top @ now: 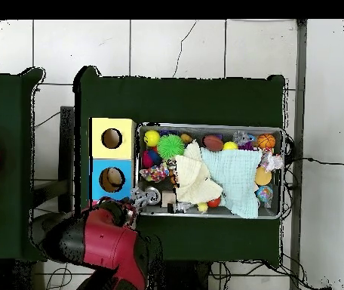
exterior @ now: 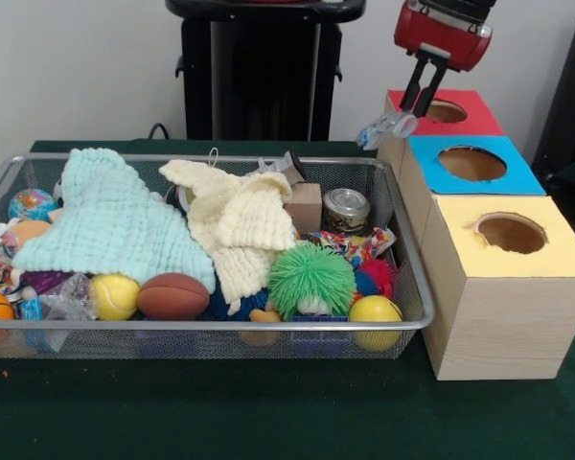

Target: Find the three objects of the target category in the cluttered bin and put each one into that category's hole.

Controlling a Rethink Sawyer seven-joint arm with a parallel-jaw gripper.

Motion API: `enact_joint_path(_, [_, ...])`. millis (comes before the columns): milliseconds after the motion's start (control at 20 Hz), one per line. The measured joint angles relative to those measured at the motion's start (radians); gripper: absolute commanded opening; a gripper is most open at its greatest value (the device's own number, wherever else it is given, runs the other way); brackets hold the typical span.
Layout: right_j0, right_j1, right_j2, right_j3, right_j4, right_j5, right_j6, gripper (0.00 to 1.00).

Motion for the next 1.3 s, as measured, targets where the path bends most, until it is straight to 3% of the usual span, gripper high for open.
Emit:
enact_joint_path(500, [0.059, 0.037, -0.033, -0.029, 0.049, 0.041, 0.083, 0.00])
enact_joint_path(1300, [0.122, 0.117, -0.070, -0.148, 0.074, 0.154, 0.233, 0.00])
